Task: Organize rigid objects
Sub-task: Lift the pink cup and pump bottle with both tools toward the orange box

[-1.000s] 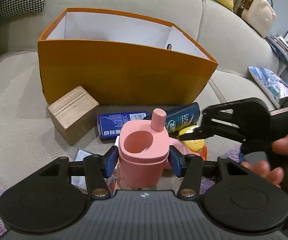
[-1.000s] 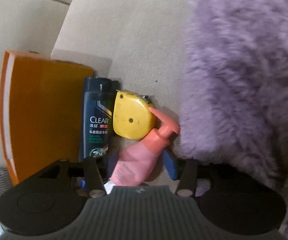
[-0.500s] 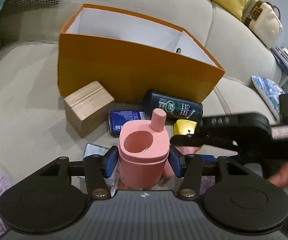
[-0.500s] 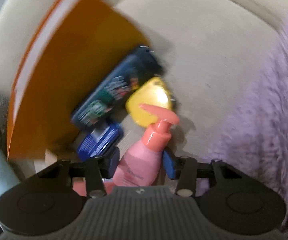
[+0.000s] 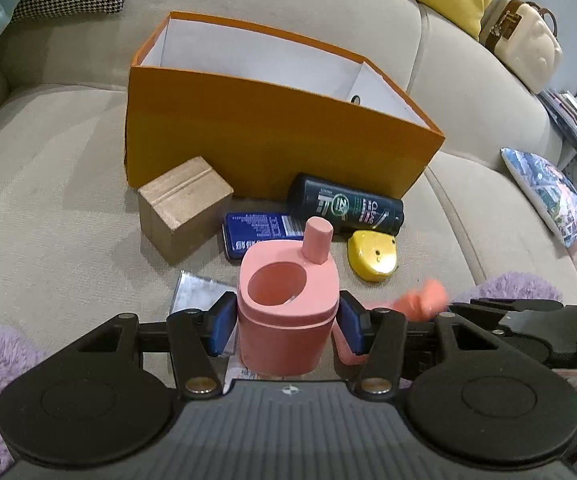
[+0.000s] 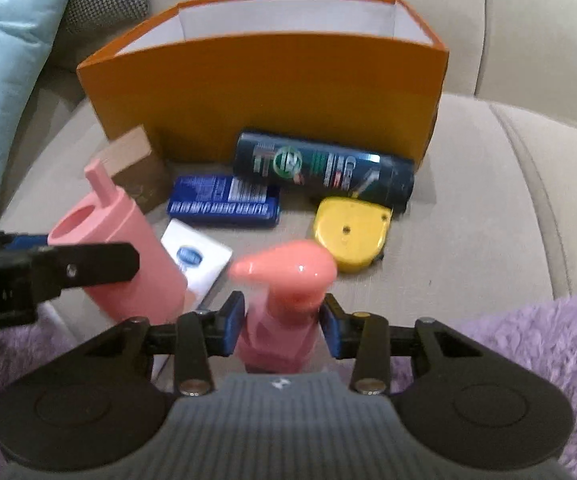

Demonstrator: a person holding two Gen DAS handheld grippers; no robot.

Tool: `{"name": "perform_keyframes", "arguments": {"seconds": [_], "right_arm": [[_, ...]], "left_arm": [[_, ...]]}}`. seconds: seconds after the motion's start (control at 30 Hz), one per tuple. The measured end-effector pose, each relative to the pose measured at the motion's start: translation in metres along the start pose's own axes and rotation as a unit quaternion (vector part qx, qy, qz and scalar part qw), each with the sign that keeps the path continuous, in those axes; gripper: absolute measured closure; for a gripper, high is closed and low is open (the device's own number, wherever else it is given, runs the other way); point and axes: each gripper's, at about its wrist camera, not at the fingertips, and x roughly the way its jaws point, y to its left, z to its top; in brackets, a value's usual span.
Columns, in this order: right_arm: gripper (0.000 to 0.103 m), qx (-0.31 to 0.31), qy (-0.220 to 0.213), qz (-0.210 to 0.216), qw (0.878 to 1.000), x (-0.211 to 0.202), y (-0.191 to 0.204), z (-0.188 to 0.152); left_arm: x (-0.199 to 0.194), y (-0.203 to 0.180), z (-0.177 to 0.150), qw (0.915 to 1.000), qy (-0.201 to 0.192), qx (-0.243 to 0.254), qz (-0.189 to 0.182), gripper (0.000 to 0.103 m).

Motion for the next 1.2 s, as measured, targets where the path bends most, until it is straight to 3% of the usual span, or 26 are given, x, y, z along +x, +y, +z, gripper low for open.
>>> {"name": "perform_keyframes", "arguments": {"seconds": [0.23,0.47,0.53,0.57,0.7,0.8,0.97,1.2], "right_arm": [[0.059,0.013,0.002,0.006,1.0,-0.014,-0.003,-0.013],[0.06,0.002,-0.046,0.012,0.999,-0.033,0.003,-0.019],[0.063,-0.008,-0.055,0.014,0.998,-0.031,0.006,-0.017],[0.077,-0.012,-0.055,0.016,0.998,-0.03,0.008,-0.016],[0.077,-0.019,-0.065,0.01,0.998,-0.038,0.011,-0.013],[0.077,-0.009,-0.077,0.019,0.997,-0.052,0.006,-0.003],[0.077,-0.004,-0.117,0.053,0.992,-0.088,-0.004,0.033],[0.077,0.014,-0.183,0.101,0.978,-0.114,-0.017,0.117]], "left_arm": [[-0.008,-0.004,-0.006,0.9999,-0.001,0.01,0.006,0.041],[-0.011,-0.011,-0.014,0.9998,-0.001,0.021,0.006,0.041],[-0.014,-0.013,-0.013,0.9997,-0.005,0.022,0.004,0.041],[-0.015,-0.013,-0.012,0.9998,-0.007,0.021,0.004,0.042],[-0.028,-0.008,-0.006,0.9998,-0.021,0.002,-0.004,0.042],[-0.042,-0.003,0.01,0.9989,-0.037,-0.019,-0.02,0.042],[-0.065,0.0,0.052,0.9965,-0.074,-0.01,-0.037,0.042],[-0.063,0.002,0.135,0.9933,-0.1,0.056,-0.019,0.041]]}}
